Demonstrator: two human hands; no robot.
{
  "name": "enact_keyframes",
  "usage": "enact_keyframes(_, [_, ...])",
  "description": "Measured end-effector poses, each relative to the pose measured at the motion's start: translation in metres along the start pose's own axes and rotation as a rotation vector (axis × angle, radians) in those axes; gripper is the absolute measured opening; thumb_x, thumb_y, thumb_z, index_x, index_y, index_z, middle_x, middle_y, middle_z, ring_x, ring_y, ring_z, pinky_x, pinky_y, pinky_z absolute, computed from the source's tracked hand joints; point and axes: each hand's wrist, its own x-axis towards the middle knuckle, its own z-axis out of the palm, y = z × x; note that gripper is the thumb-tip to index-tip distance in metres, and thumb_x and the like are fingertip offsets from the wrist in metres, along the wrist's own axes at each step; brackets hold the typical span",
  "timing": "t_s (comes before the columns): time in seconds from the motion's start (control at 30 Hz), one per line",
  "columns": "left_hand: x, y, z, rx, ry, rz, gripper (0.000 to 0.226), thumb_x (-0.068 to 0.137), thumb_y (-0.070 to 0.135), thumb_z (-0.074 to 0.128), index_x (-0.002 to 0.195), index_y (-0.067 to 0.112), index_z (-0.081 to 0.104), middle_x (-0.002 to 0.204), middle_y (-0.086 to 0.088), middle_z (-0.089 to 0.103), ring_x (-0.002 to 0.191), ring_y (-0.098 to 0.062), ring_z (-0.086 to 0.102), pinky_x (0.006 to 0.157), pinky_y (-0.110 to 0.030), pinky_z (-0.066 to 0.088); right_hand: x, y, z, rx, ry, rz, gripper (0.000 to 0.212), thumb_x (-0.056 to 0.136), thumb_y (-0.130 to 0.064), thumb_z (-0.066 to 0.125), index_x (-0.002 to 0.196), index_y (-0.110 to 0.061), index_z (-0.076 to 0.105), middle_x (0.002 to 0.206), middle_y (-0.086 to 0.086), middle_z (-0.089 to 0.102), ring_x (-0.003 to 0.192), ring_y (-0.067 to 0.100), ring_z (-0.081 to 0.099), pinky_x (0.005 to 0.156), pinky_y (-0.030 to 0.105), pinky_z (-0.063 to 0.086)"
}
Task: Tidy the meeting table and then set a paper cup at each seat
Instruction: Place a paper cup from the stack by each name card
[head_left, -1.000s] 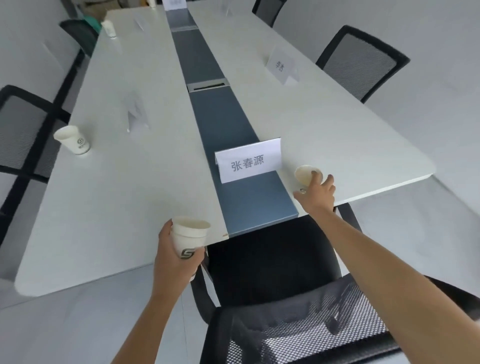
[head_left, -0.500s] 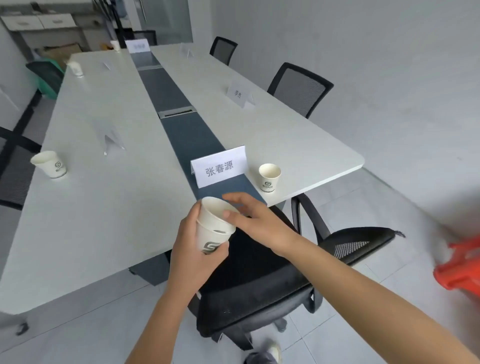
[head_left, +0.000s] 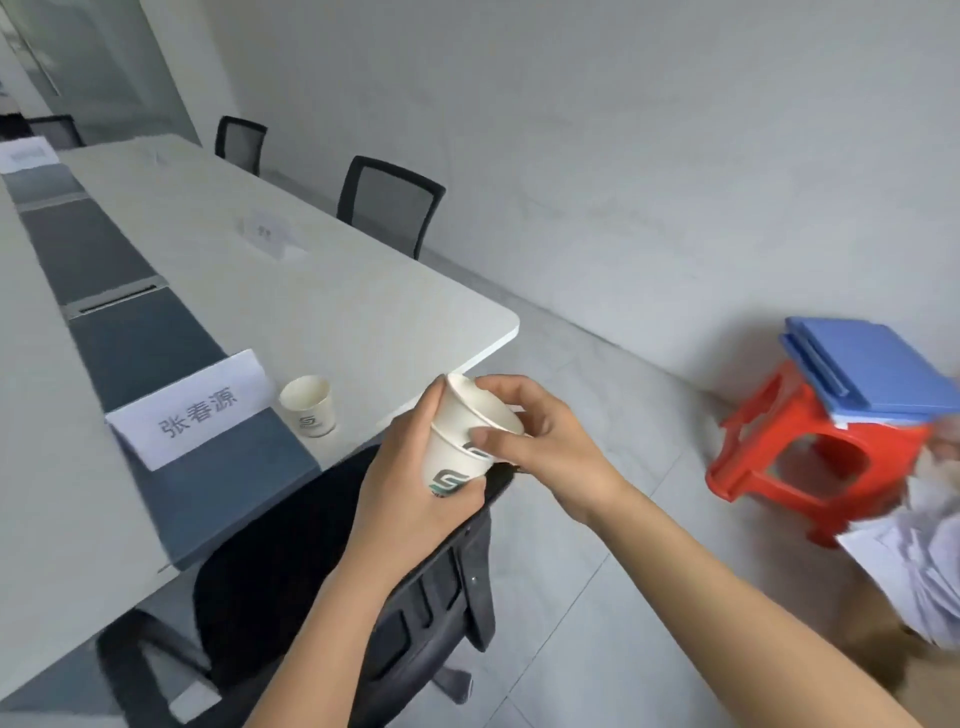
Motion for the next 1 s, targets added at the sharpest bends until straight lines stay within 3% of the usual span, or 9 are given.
enact_keyframes(0.13, [0.041,0.034,0.106,-0.054,-0.128,0.033,0.082,0.062,0.029,0.062,0.129,0.052,0.021,0.12,0.014,0.047,0.109,-0.01,0.052,0.087,-0.034,0.05,-0.013,0.006,-0.113,0.007,0.189,-0.006,0.036,0.069,-0.011,0.072,0.097,-0.027,0.057,0.093,-0.007,0.06,0.083,0.011,0.058,0.068,0.014,0.049])
enact_keyframes(0.2, [0.056,0.043,0.148,-0.051,-0.176,0.041,0.088,0.06,0.03,0.062,0.138,0.039,0.021,0.122,0.018,0.043,0.112,-0.012,0.05,0.09,-0.034,0.048,-0.02,0.013,-0.156,0.025,0.265,0.004,0.034,0.076,-0.001,0.069,0.097,-0.024,0.056,0.089,-0.009,0.059,0.079,0.011,0.058,0.063,0.01,0.047])
enact_keyframes(0.37, [0.083,0.048,0.224,-0.056,-0.295,0.023,0.085,0.059,0.03,0.063,0.136,0.029,0.028,0.126,0.015,0.046,0.112,-0.013,0.051,0.088,-0.03,0.047,-0.027,0.038,-0.228,0.05,0.394,0.068,0.034,0.077,0.0,0.066,0.103,-0.019,0.056,0.087,-0.01,0.059,0.079,0.013,0.059,0.064,0.012,0.048])
enact_keyframes(0.6, [0.139,0.036,0.284,-0.053,-0.389,-0.067,0.078,0.058,0.03,0.062,0.129,0.037,0.031,0.124,0.011,0.05,0.106,-0.015,0.054,0.085,-0.033,0.05,0.016,0.065,-0.29,0.058,0.451,0.143,0.033,0.078,-0.003,0.067,0.099,-0.025,0.054,0.09,-0.011,0.054,0.061,-0.008,0.058,0.058,0.007,0.046])
enact_keyframes(0.77, [0.213,0.025,0.317,-0.043,-0.396,-0.079,0.084,0.064,0.023,0.068,0.137,0.031,0.025,0.131,0.008,0.047,0.11,-0.017,0.053,0.085,-0.029,0.047,0.083,0.068,-0.336,0.023,0.46,0.17,0.031,0.082,-0.005,0.063,0.105,-0.02,0.052,0.09,-0.011,0.051,0.072,0.004,0.055,0.056,0.005,0.044])
enact_keyframes(0.93, [0.31,0.007,0.329,-0.017,-0.407,-0.055,0.087,0.068,0.019,0.069,0.139,0.031,0.021,0.127,0.011,0.047,0.104,-0.015,0.053,0.078,-0.022,0.041,0.173,0.064,-0.378,0.024,0.443,0.193,0.021,0.085,-0.009,0.059,0.096,-0.025,0.052,0.089,-0.008,0.053,0.076,0.009,0.058,0.069,0.018,0.047])
enact_keyframes(1.0, [0.346,-0.001,0.329,-0.028,-0.407,-0.08,0.088,0.065,0.023,0.067,0.138,0.034,0.02,0.129,0.008,0.049,0.105,-0.017,0.055,0.08,-0.024,0.044,0.209,0.061,-0.389,0.013,0.432,0.188,0.021,0.083,-0.012,0.062,0.096,-0.027,0.052,0.091,-0.009,0.054,0.076,0.007,0.059,0.068,0.016,0.047])
